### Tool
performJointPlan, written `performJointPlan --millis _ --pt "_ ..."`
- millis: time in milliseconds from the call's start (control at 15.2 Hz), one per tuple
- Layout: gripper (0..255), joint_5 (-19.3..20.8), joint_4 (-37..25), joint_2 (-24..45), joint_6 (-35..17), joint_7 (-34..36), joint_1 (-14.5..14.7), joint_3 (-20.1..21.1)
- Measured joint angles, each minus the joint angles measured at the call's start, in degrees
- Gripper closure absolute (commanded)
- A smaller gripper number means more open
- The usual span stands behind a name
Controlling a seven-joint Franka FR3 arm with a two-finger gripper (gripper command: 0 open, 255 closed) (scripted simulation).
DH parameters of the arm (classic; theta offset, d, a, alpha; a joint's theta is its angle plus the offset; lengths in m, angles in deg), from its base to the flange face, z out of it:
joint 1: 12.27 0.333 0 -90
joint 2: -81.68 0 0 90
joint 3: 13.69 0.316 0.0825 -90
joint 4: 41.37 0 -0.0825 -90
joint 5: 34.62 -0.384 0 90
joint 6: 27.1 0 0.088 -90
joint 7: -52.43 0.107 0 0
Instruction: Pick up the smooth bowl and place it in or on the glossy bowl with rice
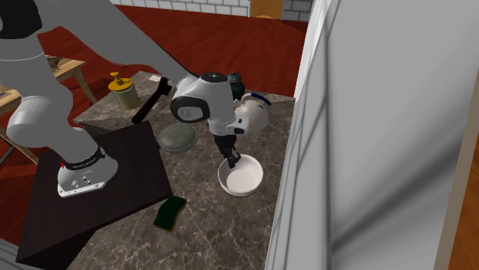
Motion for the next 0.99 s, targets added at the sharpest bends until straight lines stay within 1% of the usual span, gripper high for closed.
performJointPlan --millis 990 --pt "255 2.9 -2.7 -8.0 10.3 1.1 1.1 -0.9"
